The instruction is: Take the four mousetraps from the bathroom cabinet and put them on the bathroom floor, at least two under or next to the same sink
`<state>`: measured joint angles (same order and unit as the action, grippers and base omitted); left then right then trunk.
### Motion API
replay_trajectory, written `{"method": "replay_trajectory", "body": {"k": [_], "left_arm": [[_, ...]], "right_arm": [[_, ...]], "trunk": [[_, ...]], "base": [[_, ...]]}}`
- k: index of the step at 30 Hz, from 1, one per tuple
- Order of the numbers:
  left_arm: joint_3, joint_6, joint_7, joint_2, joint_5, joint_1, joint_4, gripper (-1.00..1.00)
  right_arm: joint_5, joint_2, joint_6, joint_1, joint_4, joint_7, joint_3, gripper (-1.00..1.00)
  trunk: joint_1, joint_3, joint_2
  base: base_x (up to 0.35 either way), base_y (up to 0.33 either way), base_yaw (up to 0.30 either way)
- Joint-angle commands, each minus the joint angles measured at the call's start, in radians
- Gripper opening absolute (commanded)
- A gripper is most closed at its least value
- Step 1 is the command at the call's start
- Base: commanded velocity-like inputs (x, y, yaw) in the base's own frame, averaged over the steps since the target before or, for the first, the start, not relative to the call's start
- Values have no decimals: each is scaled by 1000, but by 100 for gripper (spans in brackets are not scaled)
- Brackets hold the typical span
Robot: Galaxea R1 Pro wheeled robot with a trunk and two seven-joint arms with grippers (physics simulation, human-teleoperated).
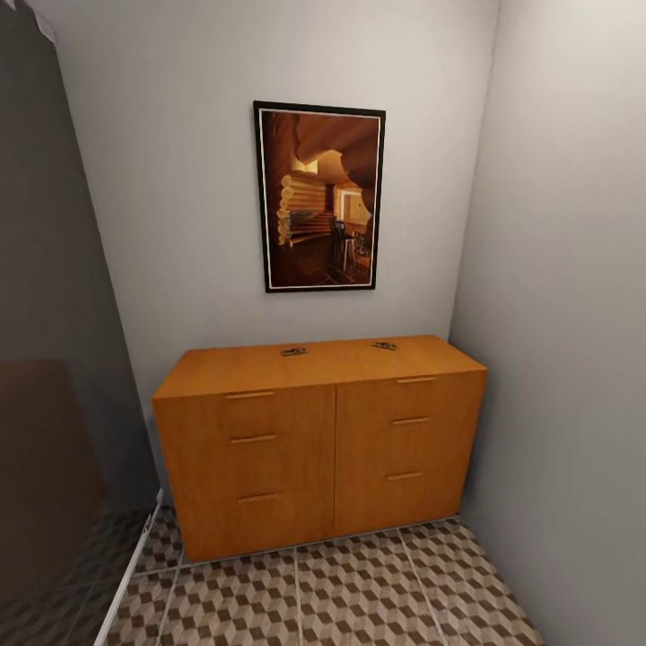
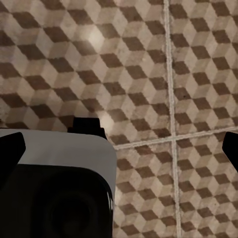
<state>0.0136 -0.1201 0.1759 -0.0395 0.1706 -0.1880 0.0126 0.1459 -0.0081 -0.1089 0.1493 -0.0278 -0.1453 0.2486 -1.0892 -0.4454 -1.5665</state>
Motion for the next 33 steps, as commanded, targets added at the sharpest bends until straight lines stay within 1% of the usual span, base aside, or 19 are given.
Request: {"method": "replay_trajectory", "body": {"k": [1,15,33], "left_arm": [[2,-4,2,0,7,-1,-1,100],[5,-5,4,0,3,-1,0,100],[5,-5,4,5,15,-1,0,100]], "right_arm": [[10,1,-6,1,-3,0,9,100],[11,-1,-6,1,-3,0,9,100],[10,-1,-6,1,-3,0,9,100]], "trunk": [[4,2,7],[58,46,105],[127,102,231]], "base": [[0,0,0],[0,0,0],[0,0,0]]}}
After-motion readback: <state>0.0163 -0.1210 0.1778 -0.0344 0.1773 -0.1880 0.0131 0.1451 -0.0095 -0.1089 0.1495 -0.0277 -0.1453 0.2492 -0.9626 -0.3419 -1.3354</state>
